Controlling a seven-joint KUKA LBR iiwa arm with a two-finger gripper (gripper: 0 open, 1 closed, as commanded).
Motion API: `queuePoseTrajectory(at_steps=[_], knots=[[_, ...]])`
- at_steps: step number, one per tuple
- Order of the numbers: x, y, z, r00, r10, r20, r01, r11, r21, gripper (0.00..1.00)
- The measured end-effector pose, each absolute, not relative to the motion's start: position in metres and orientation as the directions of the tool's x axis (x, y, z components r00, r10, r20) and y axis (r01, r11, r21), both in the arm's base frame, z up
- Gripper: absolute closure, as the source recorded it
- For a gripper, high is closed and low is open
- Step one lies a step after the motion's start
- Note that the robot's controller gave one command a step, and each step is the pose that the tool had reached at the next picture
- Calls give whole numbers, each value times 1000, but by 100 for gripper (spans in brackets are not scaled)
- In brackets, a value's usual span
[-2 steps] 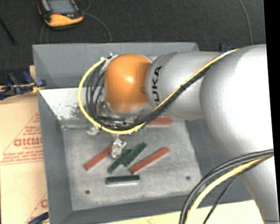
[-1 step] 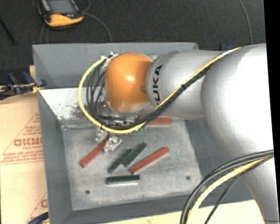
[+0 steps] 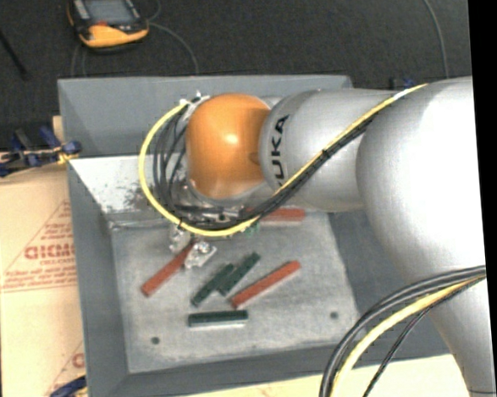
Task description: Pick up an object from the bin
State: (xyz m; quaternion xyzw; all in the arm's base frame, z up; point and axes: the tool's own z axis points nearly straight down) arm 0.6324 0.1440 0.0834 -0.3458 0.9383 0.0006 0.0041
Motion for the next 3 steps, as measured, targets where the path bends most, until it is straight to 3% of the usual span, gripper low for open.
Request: queuePoseTrajectory(at_steps=[3], knots=[[631,144,97,-762,-647,-1,-647,762,2,100]])
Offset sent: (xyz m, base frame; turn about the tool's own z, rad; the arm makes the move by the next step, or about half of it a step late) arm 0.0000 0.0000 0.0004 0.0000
